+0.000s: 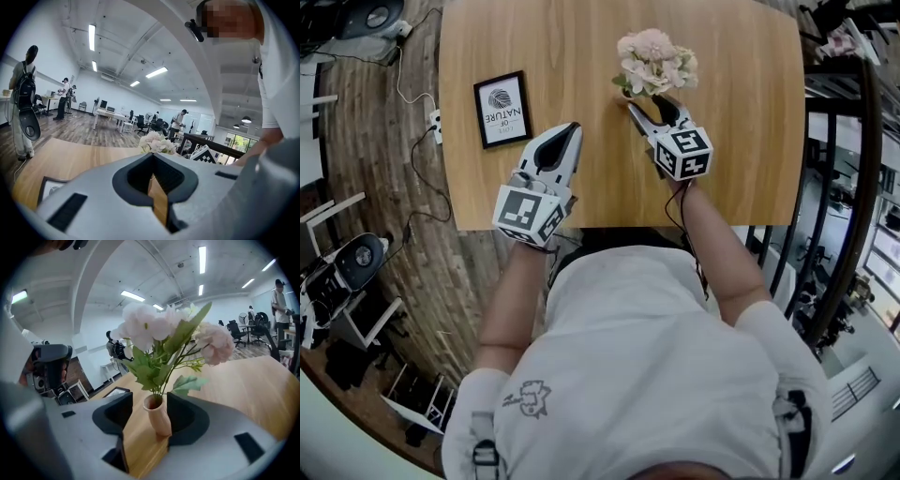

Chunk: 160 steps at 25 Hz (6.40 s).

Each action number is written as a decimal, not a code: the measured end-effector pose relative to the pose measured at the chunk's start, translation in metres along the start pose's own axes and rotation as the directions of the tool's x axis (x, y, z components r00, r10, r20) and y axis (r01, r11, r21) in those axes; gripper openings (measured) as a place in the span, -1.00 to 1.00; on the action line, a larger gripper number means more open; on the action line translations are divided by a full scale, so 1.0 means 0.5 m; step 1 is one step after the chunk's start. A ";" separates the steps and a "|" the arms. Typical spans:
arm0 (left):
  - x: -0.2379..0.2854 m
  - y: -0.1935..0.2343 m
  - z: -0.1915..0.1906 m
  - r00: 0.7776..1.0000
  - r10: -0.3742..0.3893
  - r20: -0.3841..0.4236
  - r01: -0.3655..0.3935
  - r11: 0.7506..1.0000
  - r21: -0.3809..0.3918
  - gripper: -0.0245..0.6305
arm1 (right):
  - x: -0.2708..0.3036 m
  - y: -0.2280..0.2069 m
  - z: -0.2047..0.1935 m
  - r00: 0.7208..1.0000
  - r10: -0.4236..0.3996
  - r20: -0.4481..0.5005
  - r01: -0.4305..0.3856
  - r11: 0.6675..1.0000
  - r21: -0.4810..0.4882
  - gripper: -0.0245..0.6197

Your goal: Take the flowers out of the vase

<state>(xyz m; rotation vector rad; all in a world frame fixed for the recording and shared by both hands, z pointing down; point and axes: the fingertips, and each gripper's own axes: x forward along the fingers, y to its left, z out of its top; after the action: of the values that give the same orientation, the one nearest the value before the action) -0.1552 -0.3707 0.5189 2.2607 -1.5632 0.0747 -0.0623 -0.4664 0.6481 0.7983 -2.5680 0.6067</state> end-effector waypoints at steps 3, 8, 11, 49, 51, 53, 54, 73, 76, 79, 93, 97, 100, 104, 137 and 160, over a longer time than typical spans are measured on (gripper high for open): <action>0.013 0.003 -0.016 1.000 0.001 -0.018 -0.001 1.000 -0.012 -0.91 | 0.022 -0.019 0.002 1.000 -0.003 -0.001 0.003 1.000 0.002 -0.19; 0.032 0.003 -0.034 0.999 -0.009 -0.036 0.008 1.000 -0.027 -0.91 | 0.053 -0.035 0.000 1.000 0.007 -0.007 -0.007 1.000 -0.001 -0.19; 0.034 0.003 -0.042 0.999 -0.011 -0.044 0.009 0.999 -0.033 -0.91 | 0.064 -0.036 0.002 1.000 0.006 0.001 -0.006 1.000 -0.005 -0.21; -0.110 -0.053 0.014 0.999 -0.023 0.046 0.022 1.000 0.015 -0.91 | -0.100 0.094 0.220 0.962 -0.047 0.269 0.119 0.960 -0.255 -0.69; -0.132 -0.065 0.027 0.998 -0.022 0.058 0.021 1.000 0.023 -0.91 | -0.132 0.112 0.242 0.955 -0.045 0.292 0.126 0.956 -0.267 -0.69; -0.153 -0.081 0.038 0.997 -0.025 0.070 0.022 0.999 0.032 -0.91 | -0.164 0.125 0.253 0.950 -0.044 0.308 0.130 0.956 -0.265 -0.70; -0.164 -0.087 0.042 0.997 -0.026 0.076 0.024 0.999 0.037 -0.91 | -0.177 0.134 0.255 0.949 -0.044 0.312 0.132 0.955 -0.265 -0.70; -0.383 -0.203 0.011 0.983 -0.131 0.126 0.117 0.986 0.115 -0.91 | -0.391 0.367 0.104 0.947 -0.044 0.317 0.132 0.956 -0.261 -0.70; -0.403 -0.220 -0.004 0.982 -0.149 0.113 0.136 0.984 0.113 -0.91 | -0.424 0.396 0.077 0.951 -0.035 0.309 0.120 0.958 -0.261 -0.70; -0.414 -0.237 -0.007 0.981 -0.158 0.114 0.148 0.985 0.090 -0.92 | -0.456 0.416 0.056 0.953 -0.011 0.303 0.097 0.958 -0.269 -0.70; -0.440 -0.351 -0.018 0.991 -0.031 0.133 0.017 0.994 0.104 -0.91 | -0.657 0.426 0.011 0.948 0.127 0.293 -0.018 0.938 -0.347 -0.70; -0.444 -0.413 -0.039 0.992 -0.010 0.129 -0.003 0.996 0.094 -0.91 | -0.703 0.404 -0.015 0.949 0.153 0.275 -0.049 0.936 -0.350 -0.70; -0.454 -0.456 -0.051 0.994 0.001 0.114 -0.013 0.994 0.104 -0.91 | -0.734 0.397 -0.031 0.947 0.174 0.270 -0.075 0.937 -0.341 -0.69; -0.499 -0.465 -0.067 0.993 0.022 0.114 -0.034 0.994 0.104 -0.92 | -0.761 0.419 -0.060 0.944 0.192 0.268 -0.090 0.932 -0.352 -0.69; -0.837 -0.400 -0.111 0.979 -0.171 0.112 0.152 0.975 0.163 -0.91 | -0.845 0.767 -0.155 0.931 0.027 0.364 0.084 0.955 -0.285 -0.70; -0.967 -0.364 -0.137 0.968 -0.215 0.128 0.192 0.967 0.168 -0.91 | -0.838 0.955 -0.215 0.928 0.055 0.369 0.073 0.943 -0.323 -0.70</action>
<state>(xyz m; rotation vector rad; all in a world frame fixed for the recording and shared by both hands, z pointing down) -0.1598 0.1375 0.4044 2.5890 -1.4269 -0.0270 -0.0047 0.1265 0.4029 0.8721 -2.8929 0.0011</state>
